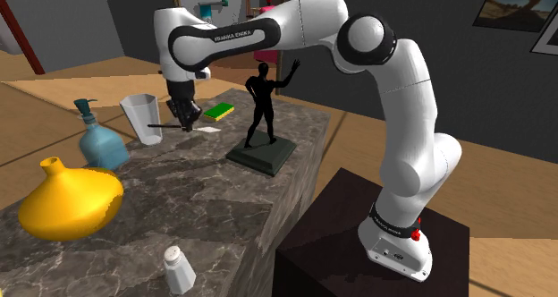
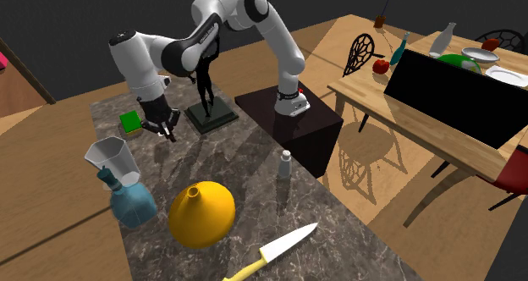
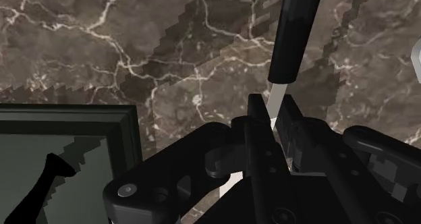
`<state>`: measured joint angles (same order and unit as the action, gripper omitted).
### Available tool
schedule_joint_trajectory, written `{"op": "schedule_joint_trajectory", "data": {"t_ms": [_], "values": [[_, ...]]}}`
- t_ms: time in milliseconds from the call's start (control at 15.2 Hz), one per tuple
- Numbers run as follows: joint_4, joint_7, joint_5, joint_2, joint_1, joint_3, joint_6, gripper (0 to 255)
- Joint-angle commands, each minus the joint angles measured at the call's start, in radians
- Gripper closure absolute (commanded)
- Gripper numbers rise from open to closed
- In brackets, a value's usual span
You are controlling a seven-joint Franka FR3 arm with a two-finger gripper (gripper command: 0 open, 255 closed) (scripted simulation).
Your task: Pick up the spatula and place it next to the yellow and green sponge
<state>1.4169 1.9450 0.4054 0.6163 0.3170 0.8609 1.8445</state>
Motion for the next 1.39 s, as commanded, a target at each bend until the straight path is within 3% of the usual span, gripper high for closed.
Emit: {"op": "schedule_joint_trajectory", "data": {"t_ms": [0, 462, 1320], "values": [[-0.046, -0.039, 0.007, 0.023, 0.01, -0.013, -0.023, 255], [-0.302, -0.169, 0.051, 0.159, -0.015, -0.076, -0.13, 255], [-0.165, -0.15, 0.071, 0.188, 0.012, -0.099, 0.022, 255]]}}
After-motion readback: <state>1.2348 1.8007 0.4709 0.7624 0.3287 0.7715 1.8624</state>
